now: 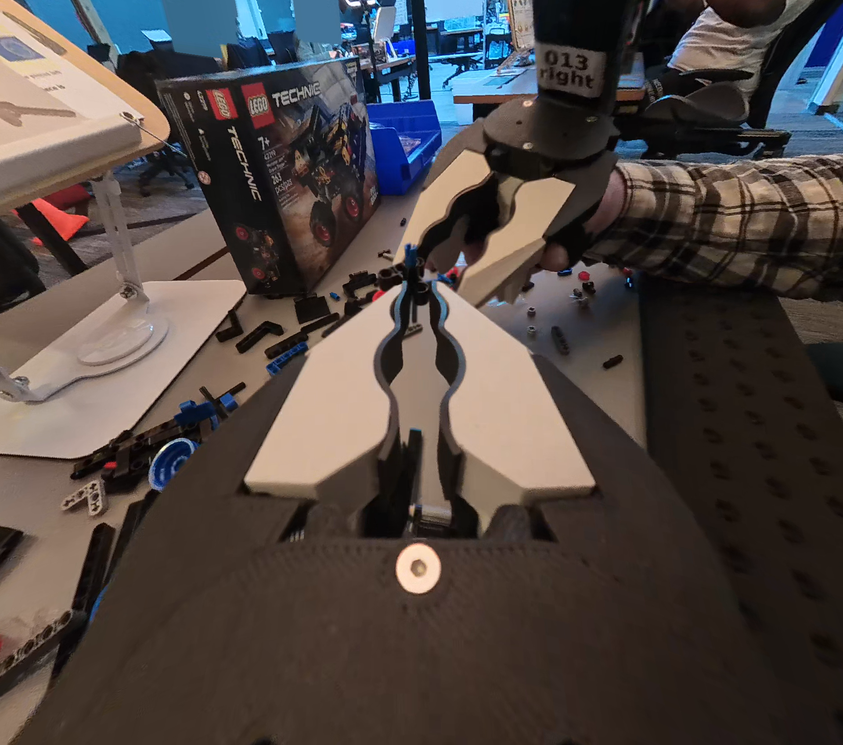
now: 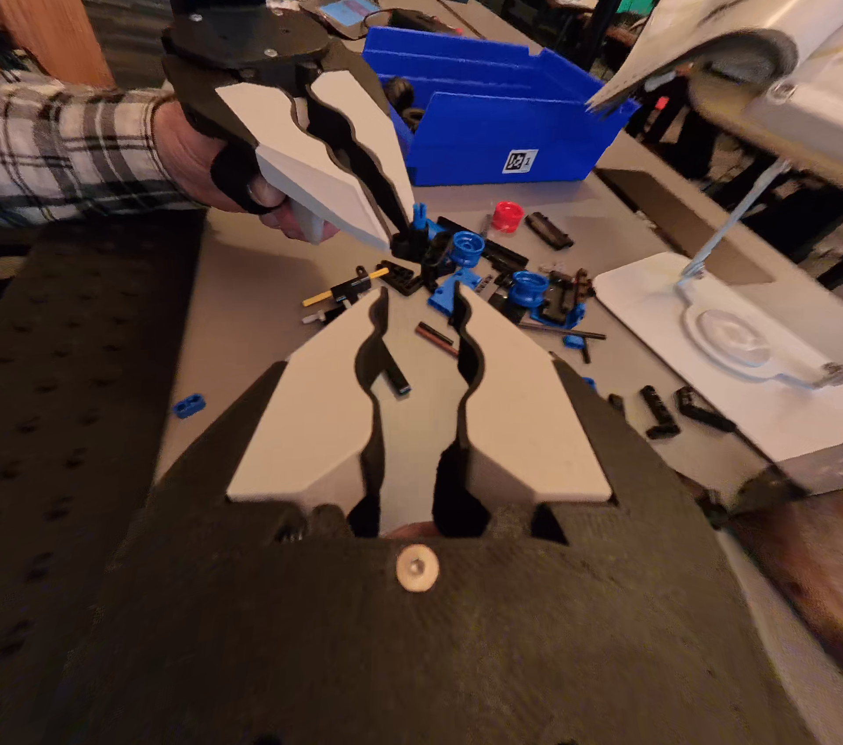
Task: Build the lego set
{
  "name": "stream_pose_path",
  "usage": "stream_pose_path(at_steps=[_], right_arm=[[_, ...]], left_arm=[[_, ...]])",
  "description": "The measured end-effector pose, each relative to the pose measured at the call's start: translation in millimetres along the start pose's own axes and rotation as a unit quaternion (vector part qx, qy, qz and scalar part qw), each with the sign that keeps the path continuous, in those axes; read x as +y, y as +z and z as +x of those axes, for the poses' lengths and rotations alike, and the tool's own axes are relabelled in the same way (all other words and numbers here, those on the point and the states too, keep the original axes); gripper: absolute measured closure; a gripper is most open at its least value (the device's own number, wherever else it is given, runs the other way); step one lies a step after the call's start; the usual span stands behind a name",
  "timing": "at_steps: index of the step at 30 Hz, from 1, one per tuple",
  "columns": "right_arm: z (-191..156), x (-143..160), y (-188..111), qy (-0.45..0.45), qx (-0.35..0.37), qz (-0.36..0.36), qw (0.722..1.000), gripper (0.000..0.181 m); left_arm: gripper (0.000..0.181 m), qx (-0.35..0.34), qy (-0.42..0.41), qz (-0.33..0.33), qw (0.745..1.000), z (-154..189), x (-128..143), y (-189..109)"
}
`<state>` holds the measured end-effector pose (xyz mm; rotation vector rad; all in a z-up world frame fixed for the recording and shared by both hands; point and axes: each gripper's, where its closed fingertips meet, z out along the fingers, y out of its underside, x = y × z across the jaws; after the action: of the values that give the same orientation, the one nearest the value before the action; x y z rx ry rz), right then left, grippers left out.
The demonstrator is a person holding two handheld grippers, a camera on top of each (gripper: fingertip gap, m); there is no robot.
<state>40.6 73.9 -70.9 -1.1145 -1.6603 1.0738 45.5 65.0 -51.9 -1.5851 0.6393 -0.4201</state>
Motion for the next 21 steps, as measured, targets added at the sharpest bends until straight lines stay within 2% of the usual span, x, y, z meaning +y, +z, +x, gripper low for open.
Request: stream_pose_path(at_steps=[1,6,9,21], right_arm=[[-1.0,-1.0,0.2,0.017,-0.008,0.006,1.0,0.15],[-3.9,-13.0,-1.4,0.072,-0.033,0.042,0.996,0.157],[2.3,-10.9,-2.7,0.069,-0.014,0.039,0.997,0.173],[5.5,-7.9,-2.2,0.038,0.008,0.031,0.999,0.175]], left_arm=[[0.175,-0.004,0.006,0.004,1.0,-0.4,-1.6,-0.4],[0.175,-0.019,0.045,0.0,0.999,1.8,-2.0,1.8],[0.175,-0.023,0.063,-0.002,0.998,4.4,-1.7,4.0],[0.171,-0.037,0.078,-0.02,0.996,3.0,3.4,6.2]])
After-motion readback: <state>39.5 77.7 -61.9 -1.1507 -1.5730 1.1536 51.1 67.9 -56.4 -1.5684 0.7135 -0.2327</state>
